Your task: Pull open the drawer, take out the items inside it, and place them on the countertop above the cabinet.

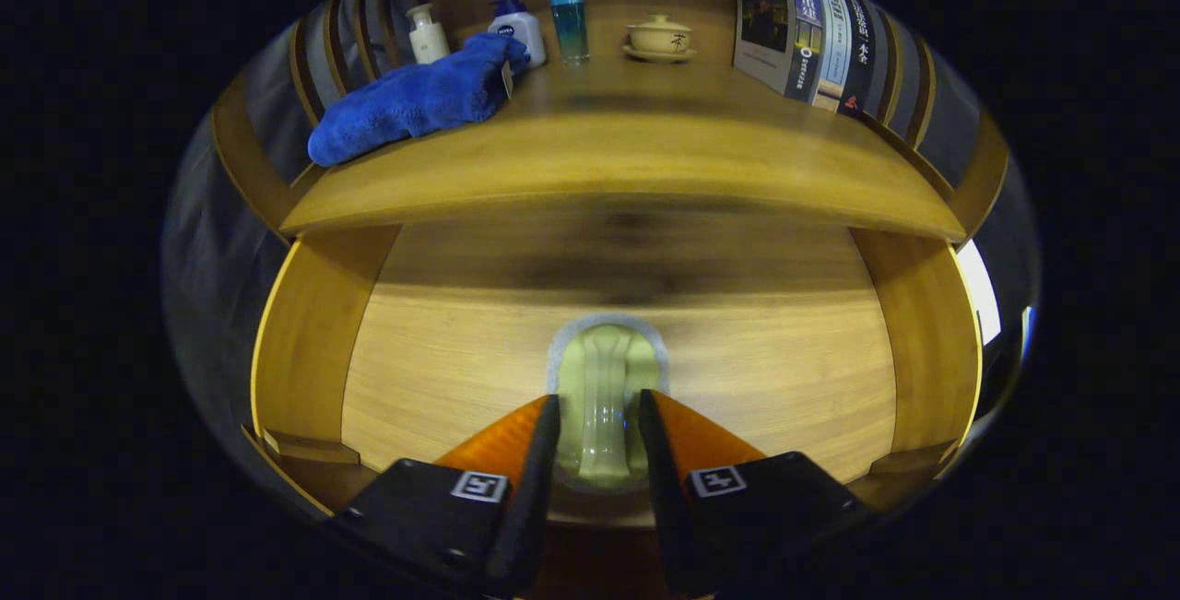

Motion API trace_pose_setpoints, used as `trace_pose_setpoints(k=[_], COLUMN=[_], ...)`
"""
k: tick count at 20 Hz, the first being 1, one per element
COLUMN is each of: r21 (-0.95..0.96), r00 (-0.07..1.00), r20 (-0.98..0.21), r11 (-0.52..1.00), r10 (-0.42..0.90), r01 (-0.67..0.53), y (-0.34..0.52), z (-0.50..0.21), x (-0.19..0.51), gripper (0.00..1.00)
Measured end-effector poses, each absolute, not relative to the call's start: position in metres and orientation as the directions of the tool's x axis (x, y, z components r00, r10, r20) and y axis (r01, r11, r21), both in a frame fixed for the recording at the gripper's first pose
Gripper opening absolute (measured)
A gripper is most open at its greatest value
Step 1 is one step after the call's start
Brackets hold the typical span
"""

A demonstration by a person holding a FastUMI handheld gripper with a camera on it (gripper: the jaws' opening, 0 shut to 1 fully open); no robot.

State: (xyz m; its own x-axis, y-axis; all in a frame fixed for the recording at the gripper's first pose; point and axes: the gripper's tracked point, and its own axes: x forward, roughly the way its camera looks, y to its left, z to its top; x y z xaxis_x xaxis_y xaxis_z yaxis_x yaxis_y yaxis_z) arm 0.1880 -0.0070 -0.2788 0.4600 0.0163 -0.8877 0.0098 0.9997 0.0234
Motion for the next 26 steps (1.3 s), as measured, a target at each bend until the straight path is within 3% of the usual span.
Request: trace_pose_setpoints(k=[4, 7, 16, 23, 26], r21=[0.036, 0.038, 0.061, -0.007, 0.027], r00=[0.479, 0.512, 0.689, 0.767, 0.760], r20=[-0.878, -0.859, -0.721, -0.642, -0.648], r11=[0.999, 0.999, 0.997, 1.000, 0.999], r10=[0.012, 0.019, 0.077, 0.006, 0.039], r01=[0.040, 0.026, -0.047, -0.014, -0.028], y=[-0.010, -0.012, -0.015, -0.034, -0.016], z=[-0.277, -0.269, -0.154, -0.091, -0.085], x=[0.192, 0.192, 0.192, 0.274, 0.314], gripper=[0.25, 0.20, 0.20, 0.20, 0.20])
